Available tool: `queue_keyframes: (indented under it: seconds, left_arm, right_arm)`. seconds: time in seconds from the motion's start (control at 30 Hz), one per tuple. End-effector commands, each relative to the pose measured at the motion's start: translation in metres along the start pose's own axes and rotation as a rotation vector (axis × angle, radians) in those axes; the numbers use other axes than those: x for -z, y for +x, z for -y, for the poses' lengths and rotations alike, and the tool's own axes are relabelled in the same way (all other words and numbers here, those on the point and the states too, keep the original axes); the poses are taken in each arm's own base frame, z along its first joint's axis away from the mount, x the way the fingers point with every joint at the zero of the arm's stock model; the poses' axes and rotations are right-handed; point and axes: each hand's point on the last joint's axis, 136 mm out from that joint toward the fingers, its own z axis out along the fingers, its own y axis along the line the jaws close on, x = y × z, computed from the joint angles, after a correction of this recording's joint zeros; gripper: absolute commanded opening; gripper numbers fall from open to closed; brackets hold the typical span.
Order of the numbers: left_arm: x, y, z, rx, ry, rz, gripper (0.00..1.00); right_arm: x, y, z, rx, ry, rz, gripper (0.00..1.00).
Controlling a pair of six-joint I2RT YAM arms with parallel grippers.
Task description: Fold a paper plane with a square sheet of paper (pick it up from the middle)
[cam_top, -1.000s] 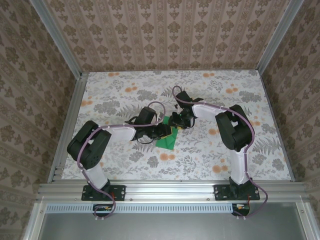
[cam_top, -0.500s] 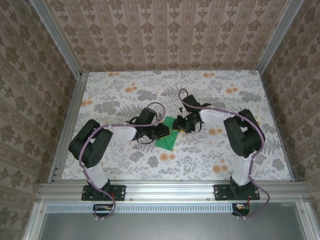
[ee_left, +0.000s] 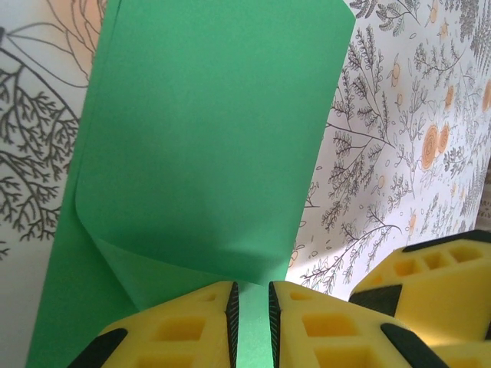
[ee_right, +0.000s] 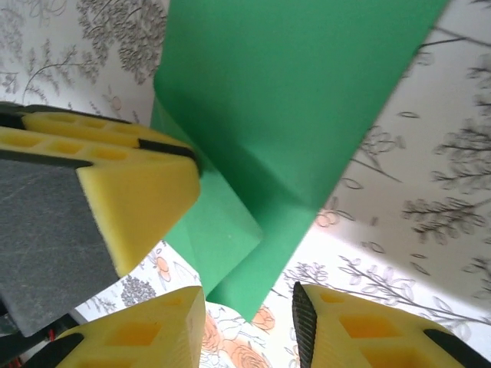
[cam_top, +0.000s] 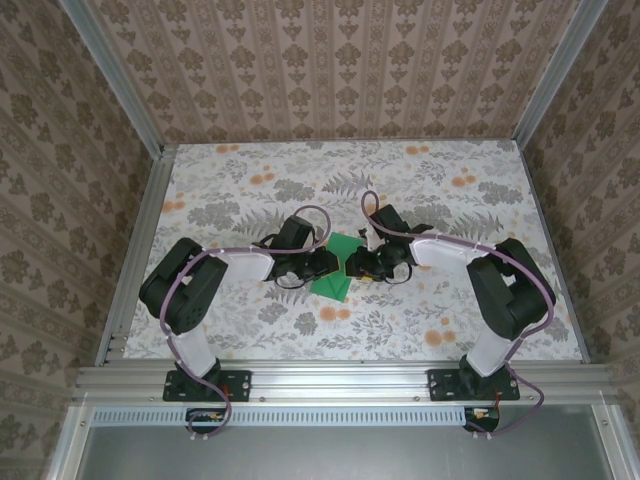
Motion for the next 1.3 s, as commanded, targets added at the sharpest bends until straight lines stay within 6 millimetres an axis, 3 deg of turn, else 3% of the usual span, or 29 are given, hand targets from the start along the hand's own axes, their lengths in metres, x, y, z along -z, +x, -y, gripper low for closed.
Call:
queue_keyframes:
  seconds: [0.0,0.4,0.63,0.9,1.27]
  left_arm:
    - [0.001,-0.002,-0.006,0.025,-0.022,0.007,0.21]
    - [0.005,-0.002,-0.004,0.027,-0.016,0.01,0.18]
    - [0.006,-0.003,-0.003,0.027,-0.011,0.014,0.18]
    - [0.008,-0.002,0.001,0.021,0.003,0.012,0.2]
    - [0.011,-0.002,0.018,-0.008,0.063,0.007,0.27]
  right_arm:
    - [-0.008,0.0,-0.009,0.011,-0.06,-0.013,0.39]
    - [-0.027,-0.001,-0.002,-0.012,-0.058,-0.037,0.41]
    - [-0.03,-0.001,-0.006,-0.021,-0.091,-0.041,0.3]
    - [-0.029,-0.007,0.005,-0.018,-0.022,-0.01,0.1]
    - [-0.03,-0.01,0.024,0.027,0.088,0.0,0.07]
